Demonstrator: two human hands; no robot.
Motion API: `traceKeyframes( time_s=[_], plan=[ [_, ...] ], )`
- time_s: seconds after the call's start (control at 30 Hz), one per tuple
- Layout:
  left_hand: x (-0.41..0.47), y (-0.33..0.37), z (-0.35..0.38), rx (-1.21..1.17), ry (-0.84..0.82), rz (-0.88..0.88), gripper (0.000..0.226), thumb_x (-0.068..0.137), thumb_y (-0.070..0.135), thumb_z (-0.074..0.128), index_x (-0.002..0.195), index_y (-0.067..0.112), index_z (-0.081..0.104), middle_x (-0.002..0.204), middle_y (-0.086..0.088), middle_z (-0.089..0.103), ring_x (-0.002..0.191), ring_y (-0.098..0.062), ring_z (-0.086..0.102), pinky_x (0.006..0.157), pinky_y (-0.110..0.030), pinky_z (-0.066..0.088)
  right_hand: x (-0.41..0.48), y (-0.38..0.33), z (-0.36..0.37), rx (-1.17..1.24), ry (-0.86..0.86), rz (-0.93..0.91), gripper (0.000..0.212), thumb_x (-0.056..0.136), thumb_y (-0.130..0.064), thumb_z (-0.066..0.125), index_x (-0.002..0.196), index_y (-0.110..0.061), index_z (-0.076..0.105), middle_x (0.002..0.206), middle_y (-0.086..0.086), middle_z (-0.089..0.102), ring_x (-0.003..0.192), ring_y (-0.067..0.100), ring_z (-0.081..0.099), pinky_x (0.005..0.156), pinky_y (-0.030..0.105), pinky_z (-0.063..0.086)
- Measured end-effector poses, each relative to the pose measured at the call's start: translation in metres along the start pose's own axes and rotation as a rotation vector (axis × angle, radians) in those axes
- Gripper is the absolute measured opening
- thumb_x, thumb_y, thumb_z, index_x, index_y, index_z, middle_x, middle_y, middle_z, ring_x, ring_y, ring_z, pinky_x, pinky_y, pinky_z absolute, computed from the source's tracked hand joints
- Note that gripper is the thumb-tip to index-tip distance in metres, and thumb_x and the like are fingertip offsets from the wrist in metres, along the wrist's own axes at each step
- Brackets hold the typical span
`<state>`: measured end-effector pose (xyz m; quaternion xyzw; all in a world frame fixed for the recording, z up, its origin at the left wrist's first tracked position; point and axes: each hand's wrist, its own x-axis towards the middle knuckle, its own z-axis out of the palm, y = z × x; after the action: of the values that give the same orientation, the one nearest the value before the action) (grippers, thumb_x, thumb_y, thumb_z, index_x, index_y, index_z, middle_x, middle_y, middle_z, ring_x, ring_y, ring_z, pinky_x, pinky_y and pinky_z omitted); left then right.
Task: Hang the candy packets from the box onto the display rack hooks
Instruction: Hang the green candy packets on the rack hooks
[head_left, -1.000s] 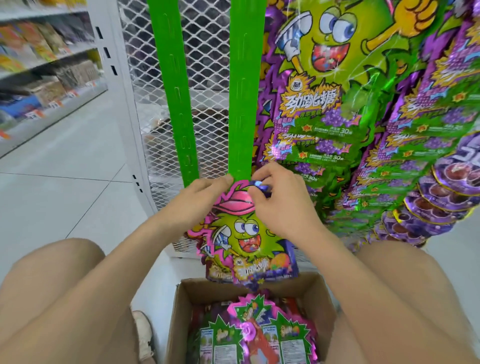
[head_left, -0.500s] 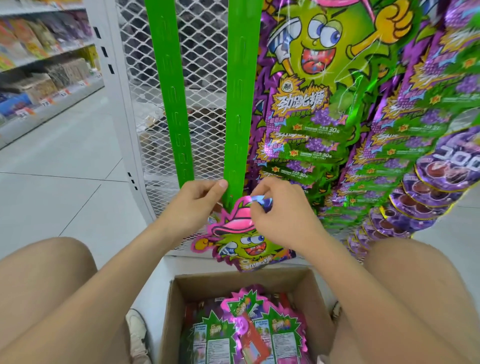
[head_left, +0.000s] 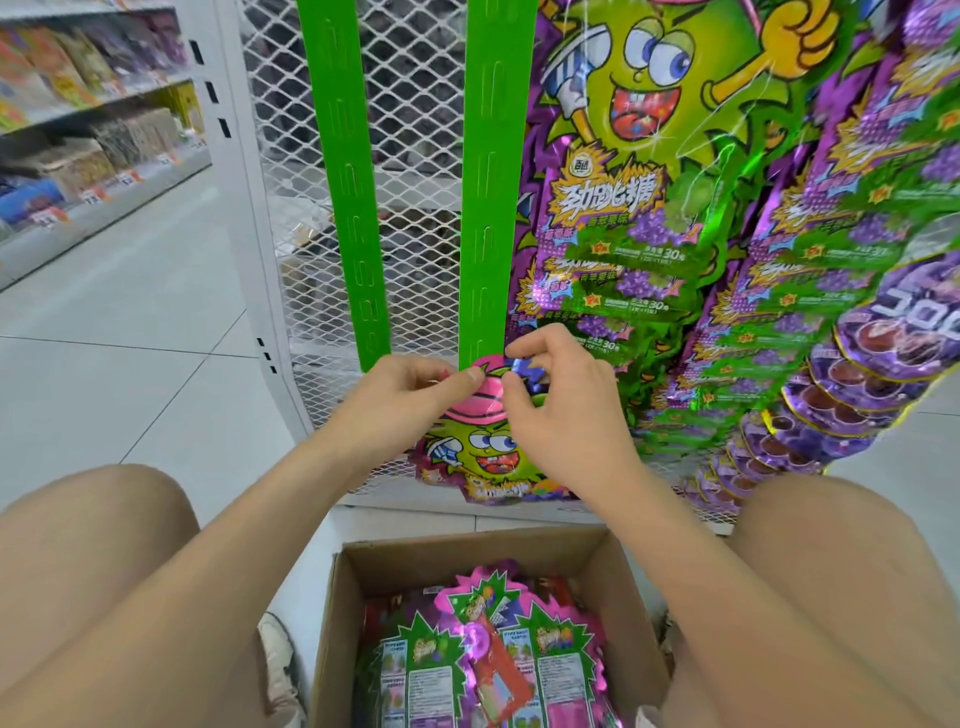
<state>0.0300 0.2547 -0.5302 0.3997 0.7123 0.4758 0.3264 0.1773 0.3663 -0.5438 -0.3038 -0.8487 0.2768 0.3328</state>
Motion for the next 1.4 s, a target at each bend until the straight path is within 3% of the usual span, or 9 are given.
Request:
traceKeyframes(
  time_s=[0.17, 0.33, 0.43, 0.57, 0.67, 0.83, 0.97, 1.23, 1.4],
  plan=[
    [0.002, -0.003, 0.0, 0.019, -0.013, 0.013, 0.027, 0.1, 0.038, 0.069, 0.086, 0.018, 0.08, 0.084, -0.002, 0.081, 0.08, -0.01, 0.074, 0.08, -0.03, 0.055, -0.003, 0.006, 0.006, -0.045, -0.088, 0.037, 0.017, 0.099, -0.028, 0.064, 0.113, -0.027, 0.055, 0.098, -0.005, 0.065, 0.101, 0.019, 0.056, 0.075, 0.024, 0.037],
    [0.006, -0.013, -0.002, 0.234, 0.035, 0.147, 0.027, 0.102, 0.035, 0.067, 0.086, 0.015, 0.078, 0.076, -0.007, 0.073, 0.068, -0.014, 0.063, 0.071, -0.034, 0.052, -0.007, 0.009, 0.006, -0.095, -0.15, -0.013, 0.018, 0.101, -0.026, 0.063, 0.114, -0.024, 0.051, 0.094, 0.001, 0.065, 0.093, 0.024, 0.061, 0.077, 0.042, 0.05],
    [0.011, -0.024, 0.001, 0.538, 0.168, 0.305, 0.01, 0.101, 0.033, 0.068, 0.101, 0.026, 0.075, 0.085, 0.012, 0.073, 0.086, -0.017, 0.068, 0.081, -0.044, 0.056, -0.009, 0.011, 0.007, -0.162, -0.167, -0.043, 0.019, 0.099, -0.023, 0.068, 0.112, -0.021, 0.054, 0.095, 0.0, 0.069, 0.09, 0.024, 0.065, 0.078, 0.044, 0.054],
    [0.002, -0.033, 0.018, 0.638, 0.345, 0.435, 0.062, 0.094, 0.023, 0.077, 0.149, 0.023, 0.047, 0.129, 0.004, 0.065, 0.118, -0.023, 0.057, 0.101, -0.047, 0.047, -0.016, 0.01, 0.004, -0.313, 0.098, -0.134, 0.023, 0.093, -0.017, 0.07, 0.114, -0.018, 0.062, 0.107, -0.001, 0.065, 0.102, 0.022, 0.059, 0.09, 0.038, 0.05],
    [-0.01, -0.036, 0.022, 0.654, 0.468, 0.585, 0.049, 0.087, 0.011, 0.076, 0.131, 0.013, 0.054, 0.121, -0.004, 0.058, 0.111, -0.027, 0.053, 0.094, -0.043, 0.046, -0.032, 0.014, 0.004, -0.215, -0.026, -0.084, 0.014, 0.089, -0.015, 0.066, 0.102, -0.021, 0.065, 0.09, -0.007, 0.064, 0.086, 0.014, 0.061, 0.077, 0.03, 0.051],
    [-0.017, -0.062, 0.026, 0.838, -0.246, 0.326, 0.017, 0.096, 0.025, 0.066, 0.113, 0.025, 0.065, 0.094, 0.009, 0.071, 0.086, -0.015, 0.063, 0.081, -0.038, 0.055, -0.068, 0.081, 0.056, -0.406, -0.787, 0.256, 0.019, 0.091, -0.015, 0.058, 0.089, -0.009, 0.076, 0.084, 0.011, 0.074, 0.078, 0.029, 0.069, 0.073, 0.043, 0.062],
    [-0.019, -0.088, 0.038, 1.057, -0.744, 0.121, 0.018, 0.105, 0.027, 0.056, 0.116, 0.018, 0.068, 0.098, 0.004, 0.066, 0.091, -0.021, 0.059, 0.082, -0.034, 0.049, -0.113, 0.136, 0.096, -0.445, -1.077, 0.449, 0.015, 0.091, -0.007, 0.058, 0.094, 0.003, 0.069, 0.1, 0.02, 0.074, 0.087, 0.037, 0.069, 0.078, 0.044, 0.061],
    [-0.012, -0.126, 0.047, 1.19, -0.843, 0.001, 0.028, 0.108, 0.015, 0.045, 0.13, 0.018, 0.06, 0.116, -0.008, 0.067, 0.1, -0.03, 0.064, 0.082, -0.04, 0.051, -0.19, 0.159, 0.187, -0.102, -0.876, 0.713, 0.028, 0.093, -0.026, 0.07, 0.113, -0.008, 0.063, 0.1, 0.012, 0.073, 0.09, 0.026, 0.068, 0.076, 0.035, 0.055],
    [-0.01, -0.136, 0.042, 1.224, -0.822, -0.13, 0.028, 0.101, 0.009, 0.048, 0.124, 0.008, 0.065, 0.121, -0.014, 0.07, 0.108, -0.035, 0.067, 0.089, -0.043, 0.057, -0.178, 0.133, 0.183, -0.032, -0.908, 0.631, 0.022, 0.093, -0.023, 0.071, 0.075, -0.011, 0.066, 0.066, 0.004, 0.057, 0.063, 0.018, 0.055, 0.058, 0.027, 0.038]
  ],
)
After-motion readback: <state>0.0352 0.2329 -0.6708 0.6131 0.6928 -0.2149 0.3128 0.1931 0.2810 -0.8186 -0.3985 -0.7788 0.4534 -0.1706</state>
